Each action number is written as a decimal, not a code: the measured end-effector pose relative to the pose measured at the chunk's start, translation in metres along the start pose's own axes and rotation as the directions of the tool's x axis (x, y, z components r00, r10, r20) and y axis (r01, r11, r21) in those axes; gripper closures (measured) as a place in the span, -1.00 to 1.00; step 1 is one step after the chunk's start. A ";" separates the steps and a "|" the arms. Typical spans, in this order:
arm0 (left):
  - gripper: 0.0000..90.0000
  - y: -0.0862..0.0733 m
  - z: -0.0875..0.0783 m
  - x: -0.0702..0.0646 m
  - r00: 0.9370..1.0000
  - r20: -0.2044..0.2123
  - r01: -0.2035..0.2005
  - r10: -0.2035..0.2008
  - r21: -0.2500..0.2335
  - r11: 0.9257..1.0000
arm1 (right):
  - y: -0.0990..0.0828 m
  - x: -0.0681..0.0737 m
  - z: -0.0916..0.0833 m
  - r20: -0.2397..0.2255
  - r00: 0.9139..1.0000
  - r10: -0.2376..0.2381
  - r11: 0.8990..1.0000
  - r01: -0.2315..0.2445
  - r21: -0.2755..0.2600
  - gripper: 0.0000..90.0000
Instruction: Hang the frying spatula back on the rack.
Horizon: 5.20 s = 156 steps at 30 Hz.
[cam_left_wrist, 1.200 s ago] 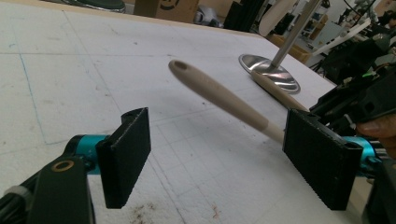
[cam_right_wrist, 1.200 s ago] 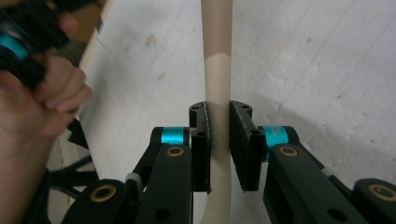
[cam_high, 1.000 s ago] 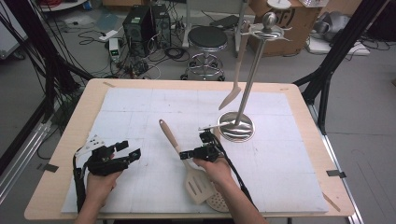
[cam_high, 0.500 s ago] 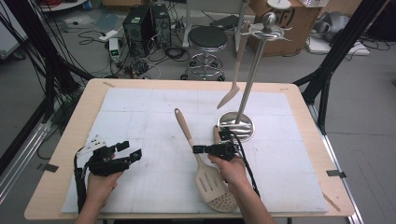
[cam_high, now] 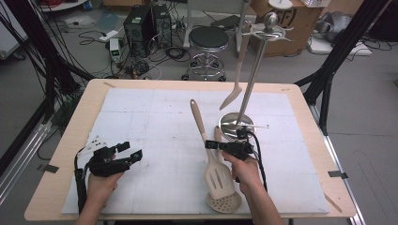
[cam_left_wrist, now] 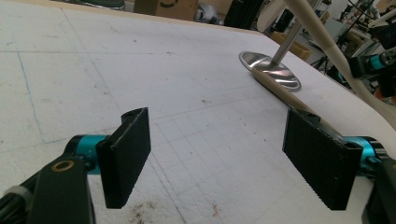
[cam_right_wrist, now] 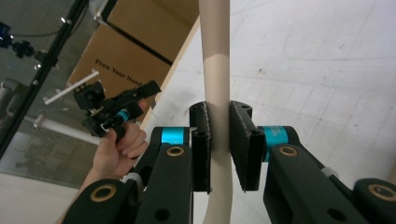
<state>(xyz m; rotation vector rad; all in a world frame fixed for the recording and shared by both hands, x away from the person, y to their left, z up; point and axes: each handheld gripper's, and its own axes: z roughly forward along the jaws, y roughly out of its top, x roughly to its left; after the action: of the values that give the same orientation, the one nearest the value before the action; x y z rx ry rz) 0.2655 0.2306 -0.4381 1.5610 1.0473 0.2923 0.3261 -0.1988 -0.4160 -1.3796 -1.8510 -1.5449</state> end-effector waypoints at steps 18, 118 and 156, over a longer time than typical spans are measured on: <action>-0.47 0.000 0.001 -0.001 1.000 -0.002 -0.001 0.001 0.004 1.000 | -0.003 0.003 -0.054 0.026 0.998 -0.057 0.986 0.060 -0.153 0.76; -0.47 0.001 0.003 -0.001 1.000 0.003 0.005 -0.005 -0.005 1.000 | 0.010 0.085 -0.124 0.203 0.920 -0.334 0.767 0.391 -0.509 0.76; -0.47 0.001 0.001 0.000 1.000 0.002 0.005 -0.005 -0.005 1.000 | 0.043 0.068 -0.119 0.234 0.944 -0.233 0.778 0.326 -0.537 0.56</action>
<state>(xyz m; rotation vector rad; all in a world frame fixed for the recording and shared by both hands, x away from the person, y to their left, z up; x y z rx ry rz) 0.2671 0.2298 -0.4376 1.5538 1.0489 0.2894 0.2961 -0.2788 -0.3004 -1.5462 -1.8220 -2.3589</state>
